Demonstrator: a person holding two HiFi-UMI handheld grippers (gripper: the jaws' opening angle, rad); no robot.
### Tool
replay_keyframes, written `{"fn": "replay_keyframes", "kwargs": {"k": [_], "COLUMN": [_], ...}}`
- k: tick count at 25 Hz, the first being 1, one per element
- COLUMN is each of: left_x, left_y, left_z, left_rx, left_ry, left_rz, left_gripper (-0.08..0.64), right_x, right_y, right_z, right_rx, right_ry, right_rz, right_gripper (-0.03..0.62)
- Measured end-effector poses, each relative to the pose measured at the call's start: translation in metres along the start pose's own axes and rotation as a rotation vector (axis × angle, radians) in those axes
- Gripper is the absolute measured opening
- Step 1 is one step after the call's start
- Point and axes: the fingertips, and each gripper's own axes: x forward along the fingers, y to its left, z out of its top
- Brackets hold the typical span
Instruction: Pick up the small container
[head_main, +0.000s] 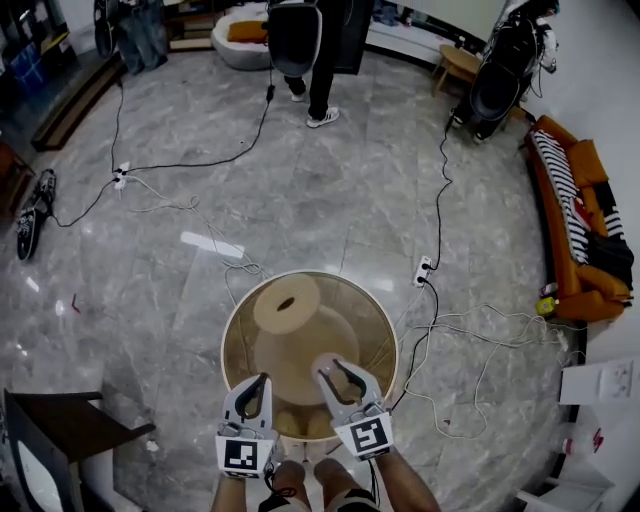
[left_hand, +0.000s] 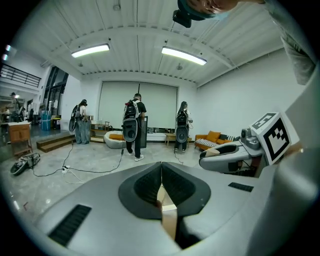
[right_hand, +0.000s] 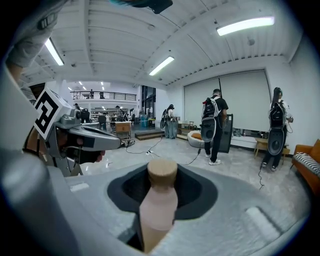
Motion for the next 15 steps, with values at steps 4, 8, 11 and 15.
{"fn": "replay_keyframes", "kwargs": {"k": [4, 8, 11, 15], "left_x": [-0.031, -0.063, -0.084, -0.111], "left_y": [-0.005, -0.01, -0.019, -0.033], "left_z": [0.033, 0.073, 0.101, 0.137], "left_rx": [0.063, 0.08, 0.087, 0.09], "left_ry": [-0.017, -0.044, -0.071, -0.11], "left_rz": [-0.003, 0.006, 0.007, 0.012], "left_gripper": [0.018, 0.018, 0.018, 0.018], "right_x": [-0.034, -0.067, -0.096, -0.132], "right_y": [0.005, 0.009, 0.012, 0.019], "right_z": [0.041, 0.073, 0.103, 0.125], "right_rx": [0.027, 0.021, 0.041, 0.048], "right_ry": [-0.012, -0.054, -0.086, -0.109], "right_rz": [-0.015, -0.044, -0.06, -0.08], "right_gripper": [0.126, 0.126, 0.126, 0.126]}}
